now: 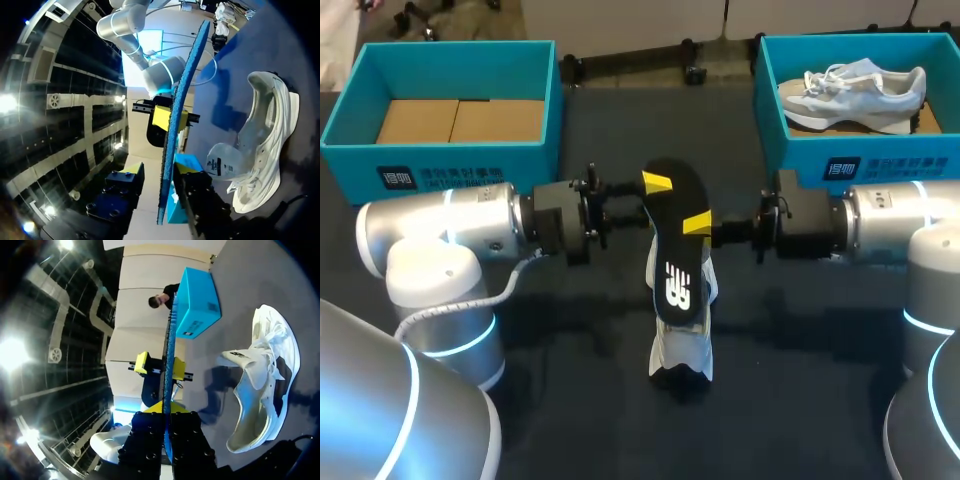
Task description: Take the shoe out of the shoebox, open the shoe tongue, remove and reinsert the insole, then place the shoe into the shoebox
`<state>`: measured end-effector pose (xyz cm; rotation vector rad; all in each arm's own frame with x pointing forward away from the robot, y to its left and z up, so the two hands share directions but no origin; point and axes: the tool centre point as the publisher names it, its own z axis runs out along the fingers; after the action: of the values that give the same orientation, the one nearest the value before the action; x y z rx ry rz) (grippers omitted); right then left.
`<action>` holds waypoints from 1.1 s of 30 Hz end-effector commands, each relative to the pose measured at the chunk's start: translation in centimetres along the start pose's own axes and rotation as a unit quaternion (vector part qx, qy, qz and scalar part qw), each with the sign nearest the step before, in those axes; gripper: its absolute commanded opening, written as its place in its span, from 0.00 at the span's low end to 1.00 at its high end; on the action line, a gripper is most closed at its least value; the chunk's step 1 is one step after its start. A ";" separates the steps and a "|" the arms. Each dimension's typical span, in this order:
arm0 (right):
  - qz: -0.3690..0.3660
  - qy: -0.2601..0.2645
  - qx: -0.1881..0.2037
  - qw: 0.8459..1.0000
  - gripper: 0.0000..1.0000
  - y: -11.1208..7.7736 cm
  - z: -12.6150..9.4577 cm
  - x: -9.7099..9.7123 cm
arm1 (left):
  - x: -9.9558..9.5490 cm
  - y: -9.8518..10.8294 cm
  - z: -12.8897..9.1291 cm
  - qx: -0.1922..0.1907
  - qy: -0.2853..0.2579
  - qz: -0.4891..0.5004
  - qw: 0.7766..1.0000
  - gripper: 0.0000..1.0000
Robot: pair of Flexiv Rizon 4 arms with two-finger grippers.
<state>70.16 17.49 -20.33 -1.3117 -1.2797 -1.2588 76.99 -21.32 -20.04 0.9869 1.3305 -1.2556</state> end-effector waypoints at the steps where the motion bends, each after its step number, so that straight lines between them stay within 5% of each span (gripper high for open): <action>1: 0.000 -0.001 -0.001 1.000 0.00 0.0 0.2 0.0 | 0.1 -0.2 0.3 -0.003 0.001 0.002 1.000 0.28; 7: 0.000 -0.001 -0.001 1.000 0.00 0.0 0.2 0.0 | 0.2 -0.5 0.5 -0.002 0.002 0.003 1.000 0.09; 27: 0.001 -0.001 0.000 1.000 0.00 0.0 0.2 0.0 | 0.5 -0.4 1.0 -0.004 0.011 0.023 1.000 0.00; 30: 0.000 -0.007 0.008 1.000 1.00 -0.1 -0.3 -0.2 | 0.4 -0.7 0.4 -0.004 0.016 0.030 0.999 0.00; 33: -0.008 -0.015 0.012 1.000 1.00 -0.3 -1.4 -0.5 | 0.4 -1.2 -0.5 -0.005 0.022 0.032 0.999 0.00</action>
<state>69.99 17.08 -20.75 -1.3153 -1.3082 -1.2455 76.53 -21.86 -20.54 1.0441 1.3199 -1.1889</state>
